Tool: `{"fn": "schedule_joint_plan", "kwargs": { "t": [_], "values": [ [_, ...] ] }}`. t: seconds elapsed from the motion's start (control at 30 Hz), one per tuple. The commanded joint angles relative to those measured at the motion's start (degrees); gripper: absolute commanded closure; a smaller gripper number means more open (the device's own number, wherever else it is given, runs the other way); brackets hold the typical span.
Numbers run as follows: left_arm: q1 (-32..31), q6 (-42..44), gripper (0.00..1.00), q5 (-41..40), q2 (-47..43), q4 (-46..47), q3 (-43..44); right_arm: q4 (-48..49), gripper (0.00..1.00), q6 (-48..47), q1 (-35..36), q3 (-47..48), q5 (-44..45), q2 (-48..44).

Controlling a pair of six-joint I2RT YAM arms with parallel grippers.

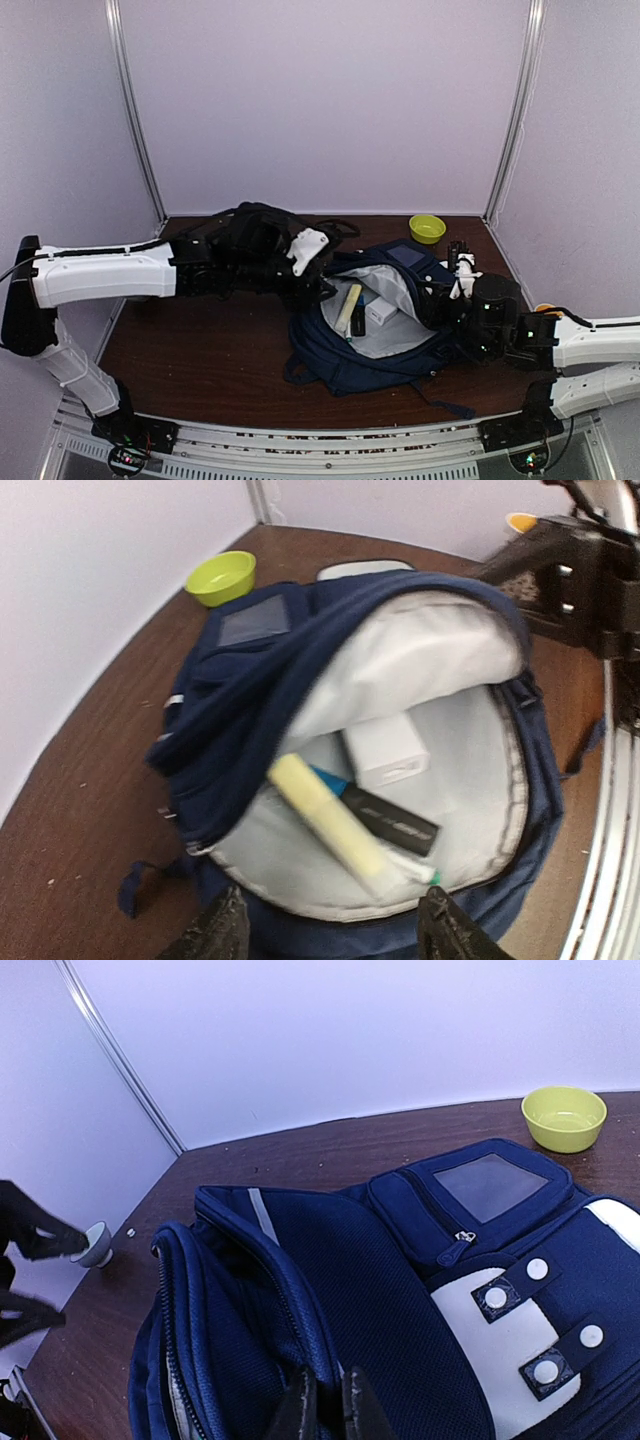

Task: Pack the student bag
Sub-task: Adjust the glue stick in the second largest pocket of the bag, then grab the second largest pocket of the student bag.

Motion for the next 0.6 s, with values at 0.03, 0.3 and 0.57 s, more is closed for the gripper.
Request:
{"fn": "schedule_joint_plan", "kwargs": {
  "t": [0.03,0.3,0.57],
  "values": [
    [9.2,4.7,0.43,3.1,-2.4,-3.4,-2.8,-1.4,1.0,-0.2,-1.3,-0.8,2.0,-1.8],
    [15.1,13.2,0.45,18.5,-0.2,-1.7,-3.3,-11.9,1.0,0.8,-0.2,2.3,-2.4,-6.6],
    [16.9,18.6,0.5,24.5,7.5,-2.9,1.6,-21.9,1.0,0.3,0.2,5.0,-1.7,-13.0]
  ]
}}
